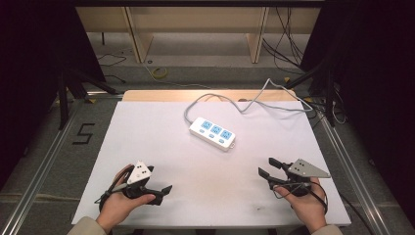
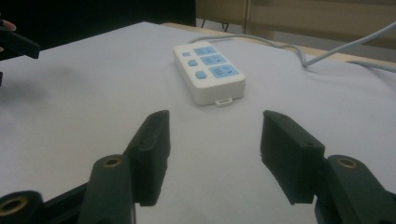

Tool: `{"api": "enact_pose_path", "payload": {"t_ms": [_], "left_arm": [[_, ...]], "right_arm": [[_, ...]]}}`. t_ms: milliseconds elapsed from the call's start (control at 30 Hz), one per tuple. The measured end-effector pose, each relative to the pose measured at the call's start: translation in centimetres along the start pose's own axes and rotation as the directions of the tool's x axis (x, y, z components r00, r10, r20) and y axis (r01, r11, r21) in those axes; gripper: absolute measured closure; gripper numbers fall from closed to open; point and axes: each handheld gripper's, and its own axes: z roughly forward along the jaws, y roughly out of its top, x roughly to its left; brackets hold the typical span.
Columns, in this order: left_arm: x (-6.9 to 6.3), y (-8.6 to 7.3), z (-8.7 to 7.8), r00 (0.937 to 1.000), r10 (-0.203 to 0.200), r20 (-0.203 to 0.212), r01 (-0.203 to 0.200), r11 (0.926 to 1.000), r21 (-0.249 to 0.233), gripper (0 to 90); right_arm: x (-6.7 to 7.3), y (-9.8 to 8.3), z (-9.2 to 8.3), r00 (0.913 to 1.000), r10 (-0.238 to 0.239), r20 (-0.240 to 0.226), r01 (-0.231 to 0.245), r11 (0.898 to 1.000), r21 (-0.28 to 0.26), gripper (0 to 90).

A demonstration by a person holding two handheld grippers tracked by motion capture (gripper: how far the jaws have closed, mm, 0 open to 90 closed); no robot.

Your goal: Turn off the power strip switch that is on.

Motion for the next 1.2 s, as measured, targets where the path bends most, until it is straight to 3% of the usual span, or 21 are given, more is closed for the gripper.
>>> {"api": "enact_pose_path", "payload": {"t_ms": [167,300,433,633,1200], "left_arm": [[0.4,-0.2,0.1,0.9996,0.001,-0.028,-0.001,0.9999,0.016,7.8],[0.4,-0.2,0.1,0.9992,-0.007,-0.041,0.007,1.0000,0.007,9.4],[0.5,-0.1,0.2,0.9986,0.003,-0.052,-0.003,0.9999,0.013,9.4],[0.6,-0.1,0.2,0.9981,0.000,-0.062,0.001,0.9999,0.011,10.5],[0.5,-0.2,0.5,0.9980,-0.001,-0.063,0.002,0.9998,0.022,10.8]], "right_arm": [[0.0,-0.1,-0.1,1.0000,-0.005,-0.001,0.005,1.000,0.020,60.9],[0.5,0.1,-0.1,0.9991,-0.043,0.005,0.043,0.997,0.064,78.7],[0.6,0.2,0.0,0.9973,-0.072,0.018,0.069,0.991,0.112,90.0],[0.6,0.8,0.0,0.9975,-0.064,0.031,0.060,0.992,0.108,90.0],[1.3,3.3,1.6,0.9918,-0.115,0.056,0.107,0.987,0.123,90.0]]}}
